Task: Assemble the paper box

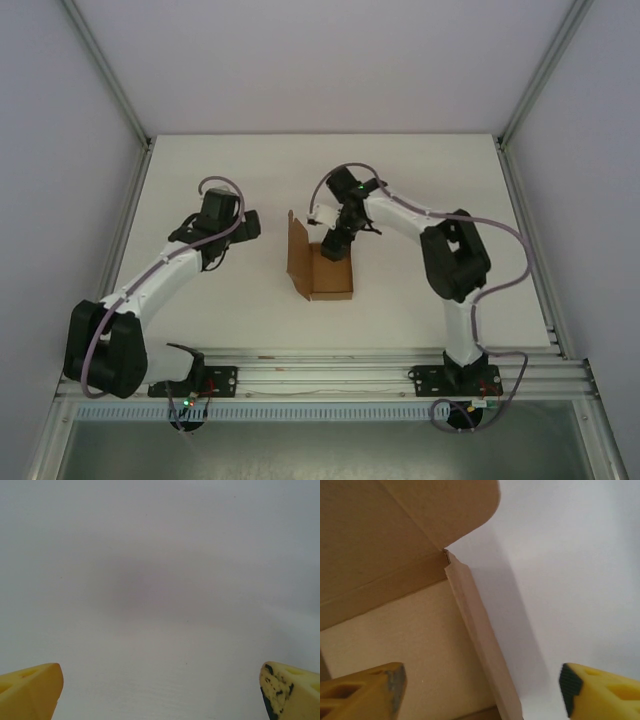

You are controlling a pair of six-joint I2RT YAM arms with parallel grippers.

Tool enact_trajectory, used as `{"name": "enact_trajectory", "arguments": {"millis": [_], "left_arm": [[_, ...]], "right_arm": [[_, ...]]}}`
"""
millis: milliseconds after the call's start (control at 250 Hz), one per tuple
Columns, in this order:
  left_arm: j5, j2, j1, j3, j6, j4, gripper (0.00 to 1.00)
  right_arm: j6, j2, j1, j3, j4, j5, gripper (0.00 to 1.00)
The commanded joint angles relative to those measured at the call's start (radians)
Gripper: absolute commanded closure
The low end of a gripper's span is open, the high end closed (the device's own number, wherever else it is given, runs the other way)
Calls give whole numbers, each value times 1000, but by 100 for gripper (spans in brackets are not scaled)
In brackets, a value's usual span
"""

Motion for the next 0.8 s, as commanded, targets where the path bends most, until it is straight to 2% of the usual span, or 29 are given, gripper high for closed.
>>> {"name": "enact_trajectory", "arguments": {"millis": [0,52,100,124,228,296,452,660,732,795], "left_arm": [[-25,-45,10,0,-29,18,0],[-31,-49,10,0,-26,16,0],[-49,-54,11,-1,-32,15,0],[-51,-56,12,-2,-32,18,0],[-60,-61,11,2,-35,12,0],[-62,-61,12,8,-41,9,0],[-57,-59,11,26,-45,-3,0],[-50,-62,12,38,-42,-2,0],[-34,-61,12,34,-27,10,0],[-5,-54,11,30,-15,25,0]], "right_arm": [[-58,44,17,50,-94,55,29],[-19,58,21,52,-60,66,44],[36,59,24,38,-5,98,62],[59,57,26,27,19,111,67],[152,15,32,-46,126,147,70],[246,-31,33,-117,213,192,78],[528,-132,42,-269,343,314,88],[1004,-246,74,-442,355,555,89],[1185,-274,90,-497,329,587,88],[1274,-294,110,-548,336,556,88]]}}
